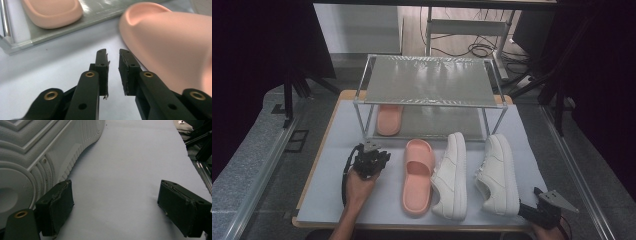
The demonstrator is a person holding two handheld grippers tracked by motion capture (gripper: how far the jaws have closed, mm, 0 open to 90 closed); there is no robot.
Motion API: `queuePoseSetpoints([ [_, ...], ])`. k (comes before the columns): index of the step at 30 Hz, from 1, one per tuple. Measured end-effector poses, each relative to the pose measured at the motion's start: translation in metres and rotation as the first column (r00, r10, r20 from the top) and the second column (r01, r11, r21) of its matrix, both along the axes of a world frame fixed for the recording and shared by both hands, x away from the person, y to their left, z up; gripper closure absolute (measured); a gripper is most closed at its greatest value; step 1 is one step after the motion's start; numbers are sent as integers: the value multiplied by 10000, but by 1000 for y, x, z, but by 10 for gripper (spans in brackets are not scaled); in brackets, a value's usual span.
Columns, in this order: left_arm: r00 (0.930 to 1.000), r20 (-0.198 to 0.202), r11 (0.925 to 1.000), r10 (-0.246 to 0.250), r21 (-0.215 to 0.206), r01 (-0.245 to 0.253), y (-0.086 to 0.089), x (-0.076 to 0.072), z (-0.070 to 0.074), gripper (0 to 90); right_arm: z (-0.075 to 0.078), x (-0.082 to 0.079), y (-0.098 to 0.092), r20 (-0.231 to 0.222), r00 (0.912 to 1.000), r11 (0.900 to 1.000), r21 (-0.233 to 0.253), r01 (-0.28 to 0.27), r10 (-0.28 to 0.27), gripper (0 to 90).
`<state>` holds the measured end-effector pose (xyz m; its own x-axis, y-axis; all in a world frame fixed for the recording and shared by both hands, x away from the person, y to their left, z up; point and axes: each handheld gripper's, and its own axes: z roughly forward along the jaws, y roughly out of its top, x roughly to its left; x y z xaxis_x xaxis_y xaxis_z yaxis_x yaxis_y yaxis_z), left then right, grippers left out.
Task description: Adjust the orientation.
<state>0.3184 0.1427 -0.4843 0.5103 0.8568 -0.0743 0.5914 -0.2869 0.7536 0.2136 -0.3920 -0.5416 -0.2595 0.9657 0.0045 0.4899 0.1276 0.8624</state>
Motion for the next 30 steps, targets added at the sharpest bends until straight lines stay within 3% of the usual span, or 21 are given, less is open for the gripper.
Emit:
queuePoseSetpoints([
  [4, 9997, -5, 9996, -253, -100, 253, -3, -11, 4, 723, 0, 0, 0, 1, 10000, 10000, 2, 3, -3, 127],
  [12, 9978, -206, 9953, -637, -741, 620, -8, -26, 8, 620, 0, 0, 0, 0, 10000, 10000, 8, 7, -7, 127],
  [21, 9930, -98, 9899, -1173, -812, 1161, -24, -38, 13, 538, 0, 0, 0, 1, 10000, 10000, 6, 6, -6, 127],
  [30, 9930, -166, 9906, -1166, -734, 1150, -34, -34, 10, 531, 0, 0, 0, -1, 10000, 10000, 6, 6, -6, 127],
])
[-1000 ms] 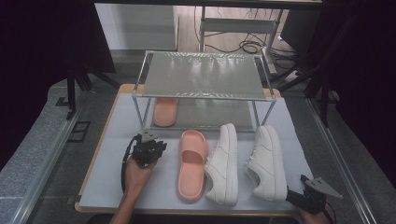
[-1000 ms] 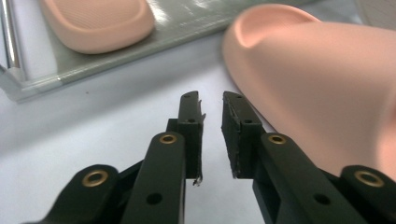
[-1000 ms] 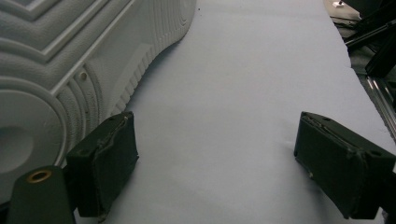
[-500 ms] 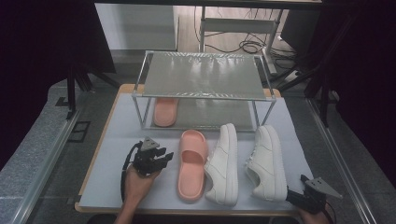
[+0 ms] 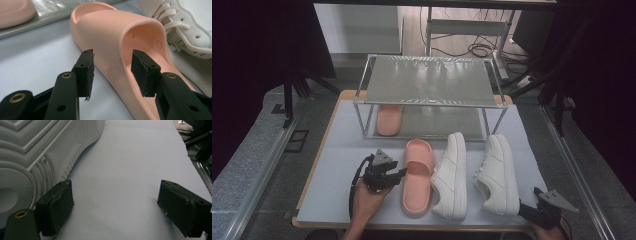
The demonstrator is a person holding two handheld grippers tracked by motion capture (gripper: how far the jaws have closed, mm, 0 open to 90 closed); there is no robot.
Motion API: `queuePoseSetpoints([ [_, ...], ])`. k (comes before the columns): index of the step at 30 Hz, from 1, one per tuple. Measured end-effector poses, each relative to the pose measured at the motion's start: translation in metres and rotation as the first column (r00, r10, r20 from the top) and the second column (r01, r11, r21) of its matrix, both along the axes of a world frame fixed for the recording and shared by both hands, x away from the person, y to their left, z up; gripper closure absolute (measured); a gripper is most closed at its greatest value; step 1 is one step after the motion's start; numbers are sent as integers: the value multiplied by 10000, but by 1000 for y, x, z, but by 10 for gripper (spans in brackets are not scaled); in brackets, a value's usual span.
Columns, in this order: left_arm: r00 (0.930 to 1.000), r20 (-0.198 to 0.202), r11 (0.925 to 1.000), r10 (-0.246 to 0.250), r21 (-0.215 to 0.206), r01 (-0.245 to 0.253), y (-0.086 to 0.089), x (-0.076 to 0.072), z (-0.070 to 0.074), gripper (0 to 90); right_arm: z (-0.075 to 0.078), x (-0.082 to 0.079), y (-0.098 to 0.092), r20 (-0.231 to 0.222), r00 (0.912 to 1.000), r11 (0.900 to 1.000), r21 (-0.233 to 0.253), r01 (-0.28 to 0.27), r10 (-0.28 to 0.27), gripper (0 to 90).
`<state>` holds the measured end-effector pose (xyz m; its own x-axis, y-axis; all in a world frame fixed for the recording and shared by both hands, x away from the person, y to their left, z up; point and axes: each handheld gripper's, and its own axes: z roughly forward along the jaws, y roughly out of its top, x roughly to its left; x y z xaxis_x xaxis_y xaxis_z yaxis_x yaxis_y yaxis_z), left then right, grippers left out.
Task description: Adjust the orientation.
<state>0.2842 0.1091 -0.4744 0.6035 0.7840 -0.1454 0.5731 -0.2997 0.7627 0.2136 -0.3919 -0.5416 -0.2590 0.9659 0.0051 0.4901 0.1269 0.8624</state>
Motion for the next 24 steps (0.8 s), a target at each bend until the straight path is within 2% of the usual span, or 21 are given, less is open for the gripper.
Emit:
queuePoseSetpoints([
  [5, 9998, -190, 10000, 65, 17, -64, -8, 6, -6, 541, 0, 0, 0, 3, 10000, 10000, -2, -1, 1, 127],
  [14, 9995, -260, 9998, 199, 19, -199, -18, 13, -9, 561, 0, 0, 0, 3, 10000, 10000, 0, -2, 2, 127],
  [15, 9994, -236, 9996, 234, 190, -230, -21, 14, -9, 565, 0, 0, 0, 3, 10000, 10000, 1, -3, 3, 127],
  [18, 9991, -214, 9989, 367, 316, -360, -24, 15, -9, 583, 0, 0, 0, 2, 10000, 10000, 1, -3, 3, 127],
  [19, 9987, -172, 9980, 472, 420, -464, -24, 16, -8, 620, 0, 0, 0, 2, 10000, 10000, 0, -4, 4, 127],
  [21, 9983, -175, 9980, 552, 313, -547, -22, 17, -6, 660, 0, 0, 0, 3, 10000, 10000, 1, -4, 4, 127],
  [24, 9979, -223, 9978, 602, 293, -595, -22, 19, -4, 684, 0, 0, 0, 2, 10000, 10000, 3, -6, 6, 127],
])
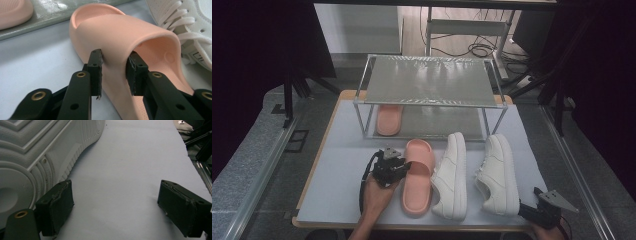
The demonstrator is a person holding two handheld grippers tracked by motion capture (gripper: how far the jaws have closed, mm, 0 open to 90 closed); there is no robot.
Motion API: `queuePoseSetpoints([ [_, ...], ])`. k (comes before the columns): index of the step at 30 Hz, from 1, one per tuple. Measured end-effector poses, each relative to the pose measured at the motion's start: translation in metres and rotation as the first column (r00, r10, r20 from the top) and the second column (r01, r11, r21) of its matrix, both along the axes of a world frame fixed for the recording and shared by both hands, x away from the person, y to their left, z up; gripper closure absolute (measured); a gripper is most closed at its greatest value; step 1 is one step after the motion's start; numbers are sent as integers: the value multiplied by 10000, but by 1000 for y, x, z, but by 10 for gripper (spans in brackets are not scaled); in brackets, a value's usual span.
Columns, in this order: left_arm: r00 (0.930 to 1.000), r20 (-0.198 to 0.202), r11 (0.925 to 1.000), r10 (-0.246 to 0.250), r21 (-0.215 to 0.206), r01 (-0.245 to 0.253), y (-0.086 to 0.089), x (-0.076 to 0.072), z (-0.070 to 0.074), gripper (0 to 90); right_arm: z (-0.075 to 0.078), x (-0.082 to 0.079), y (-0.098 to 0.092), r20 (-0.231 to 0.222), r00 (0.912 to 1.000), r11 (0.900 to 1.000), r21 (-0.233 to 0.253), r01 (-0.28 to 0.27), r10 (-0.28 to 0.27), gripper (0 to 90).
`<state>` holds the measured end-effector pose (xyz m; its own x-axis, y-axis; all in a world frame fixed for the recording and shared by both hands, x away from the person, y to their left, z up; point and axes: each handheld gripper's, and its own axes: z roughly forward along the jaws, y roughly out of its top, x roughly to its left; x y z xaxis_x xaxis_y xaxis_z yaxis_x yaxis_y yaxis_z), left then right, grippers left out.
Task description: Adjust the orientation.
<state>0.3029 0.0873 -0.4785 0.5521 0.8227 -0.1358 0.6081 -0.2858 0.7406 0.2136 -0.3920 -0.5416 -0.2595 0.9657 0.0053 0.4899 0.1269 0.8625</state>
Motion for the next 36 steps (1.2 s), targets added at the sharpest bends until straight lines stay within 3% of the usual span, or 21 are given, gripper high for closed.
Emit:
queuePoseSetpoints([
  [9, 9999, -7, 9999, 134, 53, -134, 3, 3, 1, 741, 0, 0, 0, 2, 10000, 10000, -3, -2, 2, 127],
  [26, 9986, 194, 9965, 498, 669, -510, 10, 10, 5, 811, 0, 0, 0, 3, 10000, 10000, -2, -6, 6, 127],
  [36, 9976, 184, 9962, 669, 544, -678, 17, 14, 9, 818, 0, 0, 0, 3, 10000, 10000, -7, -10, 10, 127],
])
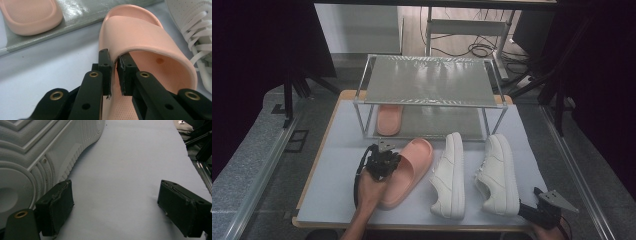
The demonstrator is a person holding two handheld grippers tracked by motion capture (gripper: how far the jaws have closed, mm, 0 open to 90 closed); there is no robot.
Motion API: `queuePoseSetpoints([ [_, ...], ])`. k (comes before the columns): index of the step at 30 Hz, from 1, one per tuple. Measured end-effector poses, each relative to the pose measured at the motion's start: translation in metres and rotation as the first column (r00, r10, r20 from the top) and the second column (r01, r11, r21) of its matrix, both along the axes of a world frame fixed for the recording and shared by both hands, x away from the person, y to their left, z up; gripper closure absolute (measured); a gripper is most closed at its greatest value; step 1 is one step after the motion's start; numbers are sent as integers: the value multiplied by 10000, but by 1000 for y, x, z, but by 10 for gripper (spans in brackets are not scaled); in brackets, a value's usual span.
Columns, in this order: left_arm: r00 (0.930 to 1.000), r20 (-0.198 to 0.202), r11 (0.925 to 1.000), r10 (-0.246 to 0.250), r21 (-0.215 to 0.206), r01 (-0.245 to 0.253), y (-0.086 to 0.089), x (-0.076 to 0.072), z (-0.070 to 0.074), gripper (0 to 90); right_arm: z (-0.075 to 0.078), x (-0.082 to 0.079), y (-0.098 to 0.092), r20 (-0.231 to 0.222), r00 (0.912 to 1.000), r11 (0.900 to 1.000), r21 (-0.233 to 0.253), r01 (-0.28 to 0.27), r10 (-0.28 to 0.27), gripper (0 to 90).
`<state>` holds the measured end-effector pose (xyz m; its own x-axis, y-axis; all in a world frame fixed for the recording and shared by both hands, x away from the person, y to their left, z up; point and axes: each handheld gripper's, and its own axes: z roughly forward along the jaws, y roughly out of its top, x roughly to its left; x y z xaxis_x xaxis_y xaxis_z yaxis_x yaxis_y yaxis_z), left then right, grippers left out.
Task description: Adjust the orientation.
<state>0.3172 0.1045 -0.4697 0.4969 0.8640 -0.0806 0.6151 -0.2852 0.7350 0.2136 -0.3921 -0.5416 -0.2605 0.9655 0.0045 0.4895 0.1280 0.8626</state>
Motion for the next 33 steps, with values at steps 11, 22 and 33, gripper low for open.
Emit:
queuePoseSetpoints([
  [11, 9999, 135, 10000, 59, -37, -59, 1, 6, 11, 814, 0, 0, 0, 1, 10000, 10000, 2, 0, 0, 127],
  [22, 9992, 277, 9996, 290, 34, -291, 0, 17, 20, 811, 0, 0, 0, 4, 10000, 10000, 4, -4, 4, 127],
  [33, 9976, 380, 9981, 586, 168, -593, -2, 30, 24, 807, 0, 0, 0, 3, 10000, 10000, 3, -10, 10, 127],
])
